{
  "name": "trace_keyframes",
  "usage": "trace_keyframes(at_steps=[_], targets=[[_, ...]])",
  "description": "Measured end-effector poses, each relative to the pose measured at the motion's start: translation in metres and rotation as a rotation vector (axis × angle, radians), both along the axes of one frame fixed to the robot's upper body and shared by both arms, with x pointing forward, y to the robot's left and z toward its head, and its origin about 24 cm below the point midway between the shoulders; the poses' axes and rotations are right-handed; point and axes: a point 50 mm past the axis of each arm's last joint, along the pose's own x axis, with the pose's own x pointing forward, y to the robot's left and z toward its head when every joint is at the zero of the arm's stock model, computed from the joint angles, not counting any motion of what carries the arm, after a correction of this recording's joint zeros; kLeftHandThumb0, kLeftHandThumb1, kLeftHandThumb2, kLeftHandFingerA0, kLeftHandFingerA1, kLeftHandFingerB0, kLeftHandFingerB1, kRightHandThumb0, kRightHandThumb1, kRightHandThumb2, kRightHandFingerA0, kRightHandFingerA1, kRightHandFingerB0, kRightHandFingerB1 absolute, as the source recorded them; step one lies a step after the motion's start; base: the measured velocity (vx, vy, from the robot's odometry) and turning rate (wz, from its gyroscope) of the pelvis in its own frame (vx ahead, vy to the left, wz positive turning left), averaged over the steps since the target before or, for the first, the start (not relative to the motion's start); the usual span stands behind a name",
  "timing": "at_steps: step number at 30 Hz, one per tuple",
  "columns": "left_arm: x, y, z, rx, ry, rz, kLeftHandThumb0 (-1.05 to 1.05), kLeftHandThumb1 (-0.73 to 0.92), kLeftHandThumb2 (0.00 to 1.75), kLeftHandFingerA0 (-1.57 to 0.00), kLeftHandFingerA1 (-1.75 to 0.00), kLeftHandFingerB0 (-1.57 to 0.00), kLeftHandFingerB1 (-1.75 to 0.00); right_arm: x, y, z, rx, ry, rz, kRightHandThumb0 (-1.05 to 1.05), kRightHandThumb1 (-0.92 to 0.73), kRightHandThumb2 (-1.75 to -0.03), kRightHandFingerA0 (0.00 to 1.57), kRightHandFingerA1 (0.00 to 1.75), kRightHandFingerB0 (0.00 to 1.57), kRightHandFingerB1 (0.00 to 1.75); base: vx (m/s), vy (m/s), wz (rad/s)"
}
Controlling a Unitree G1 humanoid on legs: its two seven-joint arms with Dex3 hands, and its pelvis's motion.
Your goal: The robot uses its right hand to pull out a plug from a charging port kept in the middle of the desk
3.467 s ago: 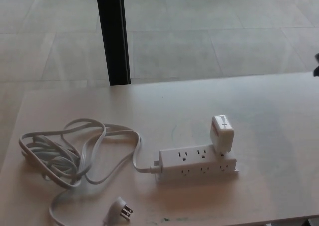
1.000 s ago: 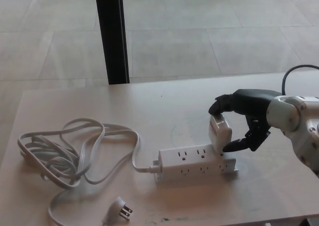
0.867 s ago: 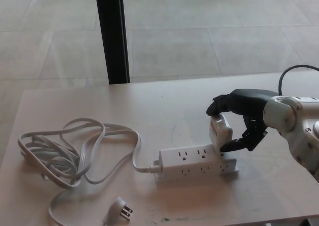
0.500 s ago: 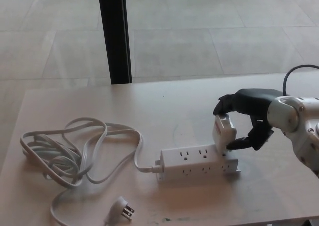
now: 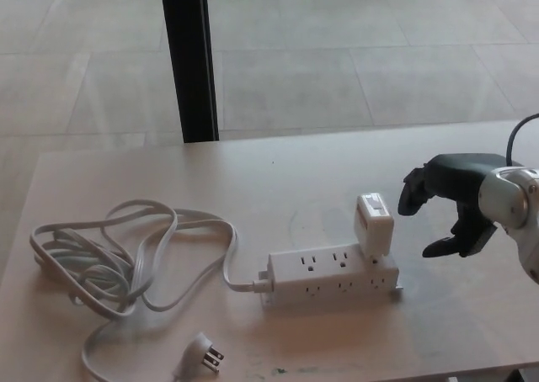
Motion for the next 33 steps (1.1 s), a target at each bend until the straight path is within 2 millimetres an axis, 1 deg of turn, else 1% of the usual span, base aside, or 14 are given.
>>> trace_keyframes(at_steps=[2, 3, 6, 7, 10, 13, 22, 23, 25, 26, 27, 29, 32, 33], targets=[[0.000, 0.000, 0.000, -0.002, 0.000, 0.002, -0.56, 0.63, 0.59, -0.81, -0.49, -0.62, -0.40, -0.001, 0.004, -0.002, 0.013, 0.004, 0.009, -0.46, -0.53, -0.58, 0.81, 1.33, 0.61, 0.46, 0.00, 0.000, 0.00], [0.000, 0.000, 0.000, -0.002, -0.001, 0.003, -0.58, 0.63, 0.59, -0.80, -0.48, -0.60, -0.39, -0.001, 0.007, -0.003, 0.020, 0.004, 0.014, -0.53, -0.43, -0.86, 0.93, 1.20, 0.54, 0.59, 0.00, 0.000, 0.00], [0.000, 0.000, 0.000, 0.000, -0.007, -0.001, -0.57, 0.64, 0.60, -0.79, -0.49, -0.59, -0.40, -0.001, 0.015, -0.004, 0.039, -0.001, 0.035, -0.56, -0.50, -0.55, 0.80, 1.35, 0.45, 0.42, 0.00, 0.000, 0.00], [0.000, 0.000, 0.000, 0.000, -0.009, -0.002, -0.57, 0.64, 0.60, -0.79, -0.48, -0.59, -0.39, -0.001, 0.017, -0.004, 0.040, -0.002, 0.037, -0.66, -0.41, -0.78, 0.87, 1.29, 0.31, 0.48, 0.00, 0.000, 0.00], [-0.001, 0.000, 0.000, 0.000, -0.016, -0.002, -0.62, 0.54, 0.68, -0.79, -0.55, -0.58, -0.45, -0.001, 0.020, -0.005, 0.016, -0.003, 0.039, -0.78, -0.44, -0.78, 0.90, 1.42, 0.08, 0.33, 0.00, 0.000, 0.00], [-0.001, 0.000, 0.000, -0.004, -0.029, 0.005, -0.57, 0.63, 0.60, -0.77, -0.49, -0.60, -0.40, 0.000, 0.024, -0.002, -0.024, -0.012, 0.038, -0.75, -0.41, -0.77, 0.78, 1.25, 0.04, 0.23, 0.00, 0.000, 0.00], [-0.005, 0.000, -0.001, -0.020, -0.046, 0.013, -0.63, 0.54, 0.66, -0.75, -0.52, -0.58, -0.44, 0.006, 0.020, 0.014, -0.045, -0.060, -0.003, -0.80, -0.49, -0.55, 0.85, 1.58, 0.02, 0.36, 0.00, 0.000, 0.00], [-0.005, 0.000, -0.001, -0.021, -0.046, 0.013, -0.63, 0.54, 0.67, -0.76, -0.53, -0.59, -0.44, 0.006, 0.019, 0.014, -0.045, -0.062, -0.006, -0.82, -0.39, -0.79, 0.93, 1.43, 0.04, 0.32, 0.00, 0.000, 0.00], [-0.006, 0.000, -0.001, -0.022, -0.049, 0.013, -0.58, 0.63, 0.59, -0.80, -0.49, -0.61, -0.39, 0.006, 0.017, 0.015, -0.048, -0.066, -0.013, -0.76, -0.48, -0.57, 0.83, 1.38, 0.02, 0.32, 0.00, 0.000, 0.00], [-0.006, 0.000, -0.001, -0.022, -0.051, 0.013, -0.58, 0.62, 0.59, -0.81, -0.50, -0.61, -0.39, 0.006, 0.016, 0.016, -0.050, -0.068, -0.016, -0.79, -0.38, -0.79, 0.88, 1.25, 0.04, 0.27, 0.00, 0.000, 0.00], [-0.006, 0.000, -0.001, -0.023, -0.052, 0.013, -0.61, 0.51, 0.86, -0.73, -0.62, -0.53, -0.53, 0.006, 0.016, 0.016, -0.050, -0.069, -0.017, -0.76, -0.37, -0.79, 0.75, 1.08, 0.02, 0.35, 0.00, 0.000, 0.00], [-0.005, 0.000, -0.001, -0.023, -0.055, 0.012, -0.58, 0.63, 0.59, -0.81, -0.49, -0.59, -0.39, 0.007, 0.017, 0.018, -0.052, -0.074, -0.015, -0.77, -0.48, -0.59, 0.77, 1.50, 0.06, 0.31, 0.00, 0.000, 0.00], [-0.004, -0.001, -0.001, -0.022, -0.058, 0.007, -0.60, 0.63, 0.59, -0.80, -0.48, -0.58, -0.38, 0.008, 0.023, 0.022, -0.046, -0.088, -0.002, -0.89, -0.44, -0.78, 0.79, 1.33, 0.11, 0.26, 0.00, 0.000, 0.00], [-0.003, -0.001, 0.000, -0.021, -0.059, 0.005, -0.57, 0.63, 0.60, -0.80, -0.49, -0.61, -0.40, 0.009, 0.025, 0.024, -0.043, -0.091, 0.004, -0.79, -0.40, -0.81, 0.60, 0.92, 0.07, 0.30, 0.00, 0.000, 0.00]])
